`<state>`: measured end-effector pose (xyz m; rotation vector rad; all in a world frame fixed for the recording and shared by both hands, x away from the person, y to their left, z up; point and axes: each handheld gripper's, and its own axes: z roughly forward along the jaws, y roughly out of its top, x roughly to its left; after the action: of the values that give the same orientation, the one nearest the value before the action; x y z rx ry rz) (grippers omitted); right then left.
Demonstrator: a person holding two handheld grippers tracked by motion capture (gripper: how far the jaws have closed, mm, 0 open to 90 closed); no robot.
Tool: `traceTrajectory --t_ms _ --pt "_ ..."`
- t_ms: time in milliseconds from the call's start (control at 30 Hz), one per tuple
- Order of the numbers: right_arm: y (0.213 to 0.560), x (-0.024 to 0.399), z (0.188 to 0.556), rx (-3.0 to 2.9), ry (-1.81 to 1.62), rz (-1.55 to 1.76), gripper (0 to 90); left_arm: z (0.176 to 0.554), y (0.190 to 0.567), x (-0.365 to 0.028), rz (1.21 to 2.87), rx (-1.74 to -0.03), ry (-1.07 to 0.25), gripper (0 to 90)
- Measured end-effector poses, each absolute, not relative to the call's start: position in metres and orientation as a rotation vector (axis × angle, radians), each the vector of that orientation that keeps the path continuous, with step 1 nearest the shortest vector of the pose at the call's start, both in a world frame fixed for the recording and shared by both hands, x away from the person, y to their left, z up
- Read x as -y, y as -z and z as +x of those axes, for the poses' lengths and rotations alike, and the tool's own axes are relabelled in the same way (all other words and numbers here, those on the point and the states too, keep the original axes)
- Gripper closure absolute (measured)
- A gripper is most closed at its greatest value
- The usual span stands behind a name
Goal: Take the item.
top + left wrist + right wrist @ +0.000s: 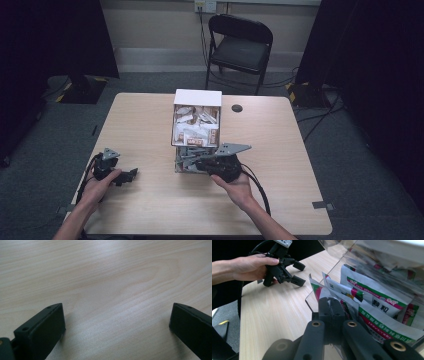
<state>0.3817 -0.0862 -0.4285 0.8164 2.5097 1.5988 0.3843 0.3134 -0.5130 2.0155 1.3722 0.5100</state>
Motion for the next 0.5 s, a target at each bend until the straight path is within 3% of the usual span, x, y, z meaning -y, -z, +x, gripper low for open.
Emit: traceTrajectory --t_ms 500 --pt "0.4177 0.0936 0.3820 -2.477 -1.650 0.813 90.0 0.3843 0.5131 -0.3134 2.015 -1.372 -0.510 0.0"
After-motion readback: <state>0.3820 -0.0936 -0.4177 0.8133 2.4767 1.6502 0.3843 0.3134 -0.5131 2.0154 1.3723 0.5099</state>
